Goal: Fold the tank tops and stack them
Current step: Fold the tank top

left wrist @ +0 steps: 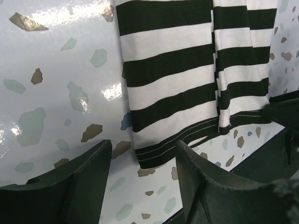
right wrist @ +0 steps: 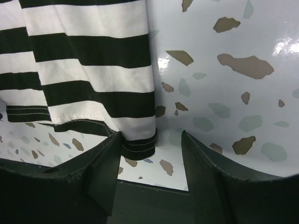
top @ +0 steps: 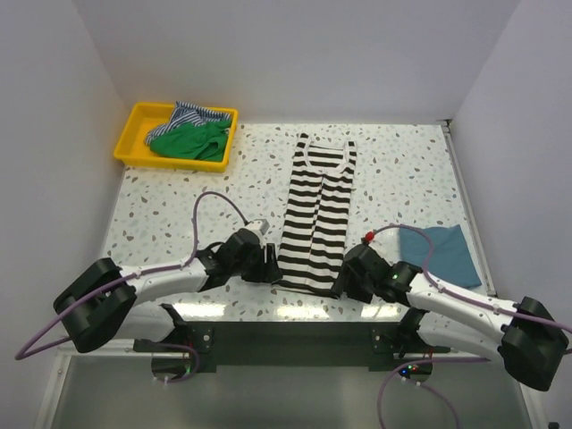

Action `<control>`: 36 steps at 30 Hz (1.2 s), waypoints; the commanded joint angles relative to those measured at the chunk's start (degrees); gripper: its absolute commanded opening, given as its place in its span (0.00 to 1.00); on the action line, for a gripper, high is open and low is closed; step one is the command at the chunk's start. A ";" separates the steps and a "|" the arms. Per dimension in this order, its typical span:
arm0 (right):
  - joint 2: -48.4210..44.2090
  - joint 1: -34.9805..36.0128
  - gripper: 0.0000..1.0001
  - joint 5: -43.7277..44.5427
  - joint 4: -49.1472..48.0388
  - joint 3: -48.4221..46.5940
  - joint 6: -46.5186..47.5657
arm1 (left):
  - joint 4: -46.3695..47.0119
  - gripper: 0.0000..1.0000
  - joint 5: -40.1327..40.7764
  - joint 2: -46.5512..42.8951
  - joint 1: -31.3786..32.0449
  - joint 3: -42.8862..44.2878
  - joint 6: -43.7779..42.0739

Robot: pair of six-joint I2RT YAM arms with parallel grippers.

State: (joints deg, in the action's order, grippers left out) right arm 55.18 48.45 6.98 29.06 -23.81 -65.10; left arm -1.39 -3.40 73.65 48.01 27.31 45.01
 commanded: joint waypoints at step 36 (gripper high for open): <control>8.02 20.97 0.60 14.28 15.15 -8.60 -10.83 | -8.28 0.10 -2.84 0.45 0.86 -7.36 1.83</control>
State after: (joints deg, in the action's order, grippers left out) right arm 62.85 65.73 17.56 38.00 -29.32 -74.72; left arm 2.98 -6.68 73.93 48.51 22.83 47.81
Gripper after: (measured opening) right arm 0.520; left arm 0.068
